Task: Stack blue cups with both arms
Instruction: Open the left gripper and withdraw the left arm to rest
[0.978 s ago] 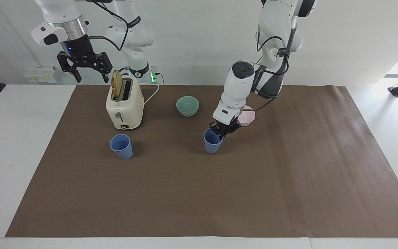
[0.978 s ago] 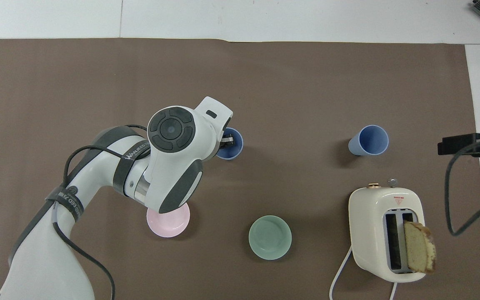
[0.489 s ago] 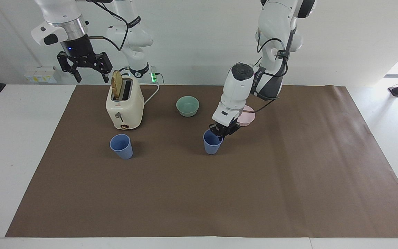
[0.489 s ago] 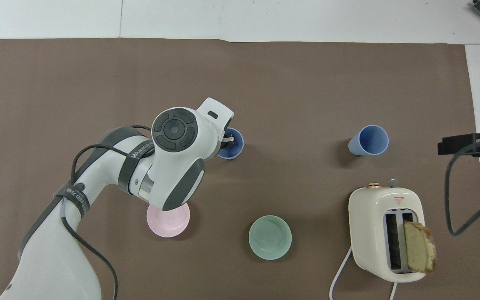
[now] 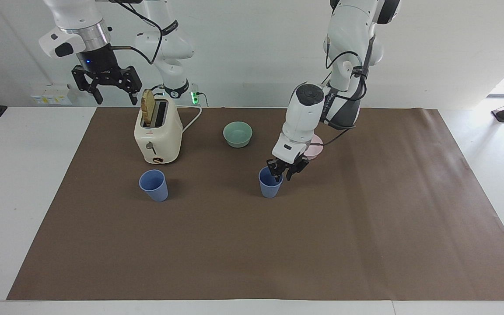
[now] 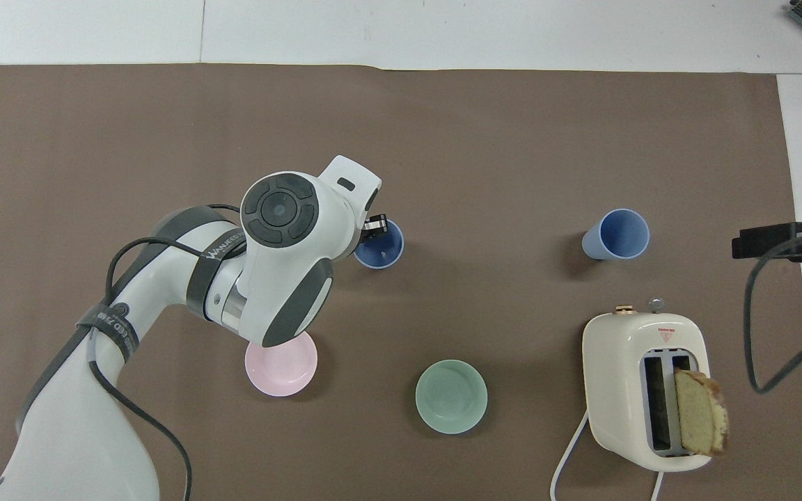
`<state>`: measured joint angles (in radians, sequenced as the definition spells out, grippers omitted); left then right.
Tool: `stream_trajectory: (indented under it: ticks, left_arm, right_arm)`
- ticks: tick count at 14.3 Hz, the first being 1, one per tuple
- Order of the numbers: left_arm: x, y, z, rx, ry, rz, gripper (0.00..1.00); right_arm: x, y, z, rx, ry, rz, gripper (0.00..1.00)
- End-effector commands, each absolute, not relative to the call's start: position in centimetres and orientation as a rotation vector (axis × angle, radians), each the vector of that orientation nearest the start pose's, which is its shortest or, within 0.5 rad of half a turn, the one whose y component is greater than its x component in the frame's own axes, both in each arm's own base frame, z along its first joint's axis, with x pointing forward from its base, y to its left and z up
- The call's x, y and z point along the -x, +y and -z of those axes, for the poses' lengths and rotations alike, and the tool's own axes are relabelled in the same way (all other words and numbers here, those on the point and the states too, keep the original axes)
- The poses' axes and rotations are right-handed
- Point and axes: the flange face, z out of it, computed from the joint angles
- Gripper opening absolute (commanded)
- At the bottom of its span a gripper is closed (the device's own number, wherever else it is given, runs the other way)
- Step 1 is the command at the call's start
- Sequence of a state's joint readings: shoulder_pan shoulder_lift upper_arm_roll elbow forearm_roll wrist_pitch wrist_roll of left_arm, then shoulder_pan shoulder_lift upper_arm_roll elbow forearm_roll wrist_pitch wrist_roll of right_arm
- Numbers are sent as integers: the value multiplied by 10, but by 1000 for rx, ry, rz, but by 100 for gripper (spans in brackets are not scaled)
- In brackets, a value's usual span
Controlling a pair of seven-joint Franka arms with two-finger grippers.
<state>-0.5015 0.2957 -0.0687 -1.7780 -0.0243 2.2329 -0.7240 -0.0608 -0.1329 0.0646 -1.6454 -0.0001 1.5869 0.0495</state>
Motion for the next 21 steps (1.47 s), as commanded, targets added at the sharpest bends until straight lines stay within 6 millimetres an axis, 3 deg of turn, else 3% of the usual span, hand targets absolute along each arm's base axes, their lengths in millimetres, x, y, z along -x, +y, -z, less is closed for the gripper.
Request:
stream_trajectory:
  ticks: [1, 5, 14, 16, 18, 21]
  left_arm:
    - [-555, -309, -452, 3221, -308, 211, 100]
    - [-565, -227, -495, 3193, -157, 173, 100]
    - [-567, -81, -521, 3141, 236, -8, 100]
    - [-566, -64, -531, 3138, 256, 5, 100]
    - [-562, -63, -549, 3140, 241, 12, 100]
    - [-559, -64, -592, 3139, 240, -5, 100]
  right_arm:
    - [-509, 1, -662, 3147, 95, 104, 100]
    - [-507, -2, -662, 3147, 102, 77, 100]
    - [-503, -3, -658, 3146, 109, 51, 100]
    - [-505, -7, -641, 3146, 124, 15, 100]
    - [-510, -9, -622, 3146, 129, -5, 100]
    - [-518, -24, -580, 3145, 160, -17, 100]
